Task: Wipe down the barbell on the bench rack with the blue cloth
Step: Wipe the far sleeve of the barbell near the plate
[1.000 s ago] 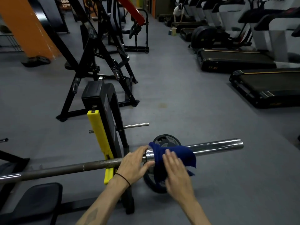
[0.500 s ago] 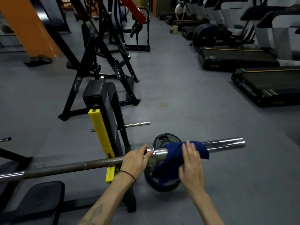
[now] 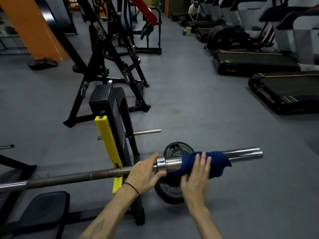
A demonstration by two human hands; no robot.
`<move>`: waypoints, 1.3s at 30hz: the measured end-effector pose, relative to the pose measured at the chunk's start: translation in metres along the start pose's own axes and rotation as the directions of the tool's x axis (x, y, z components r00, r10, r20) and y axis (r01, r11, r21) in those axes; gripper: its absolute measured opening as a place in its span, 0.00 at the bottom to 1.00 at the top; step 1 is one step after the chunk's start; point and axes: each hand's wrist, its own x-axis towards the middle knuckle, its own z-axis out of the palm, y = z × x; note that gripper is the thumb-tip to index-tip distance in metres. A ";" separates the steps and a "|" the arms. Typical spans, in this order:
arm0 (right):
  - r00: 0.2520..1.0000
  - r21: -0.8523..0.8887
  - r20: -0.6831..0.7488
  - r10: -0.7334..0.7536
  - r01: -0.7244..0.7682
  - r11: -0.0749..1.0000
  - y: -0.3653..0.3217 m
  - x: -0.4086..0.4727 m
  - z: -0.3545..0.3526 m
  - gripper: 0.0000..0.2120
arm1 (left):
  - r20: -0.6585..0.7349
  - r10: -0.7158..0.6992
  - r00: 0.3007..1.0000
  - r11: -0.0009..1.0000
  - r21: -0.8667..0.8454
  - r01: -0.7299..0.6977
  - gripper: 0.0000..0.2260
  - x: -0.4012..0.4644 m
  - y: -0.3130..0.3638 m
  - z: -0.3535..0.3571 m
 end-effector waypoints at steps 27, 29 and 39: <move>0.990 0.108 0.041 -0.133 0.128 0.986 -0.036 -0.026 0.016 0.34 | -0.186 0.036 0.982 0.990 0.140 -0.010 0.34 -0.014 0.004 0.015; 0.932 0.095 0.116 -0.345 0.335 0.937 -0.034 -0.029 0.018 0.36 | -0.159 0.037 0.987 0.989 0.148 -0.013 0.34 -0.013 0.003 0.013; 0.995 0.070 0.057 -0.081 0.077 0.995 -0.028 -0.022 0.009 0.50 | -0.090 -0.002 0.996 0.985 0.172 0.018 0.39 -0.013 0.001 0.010</move>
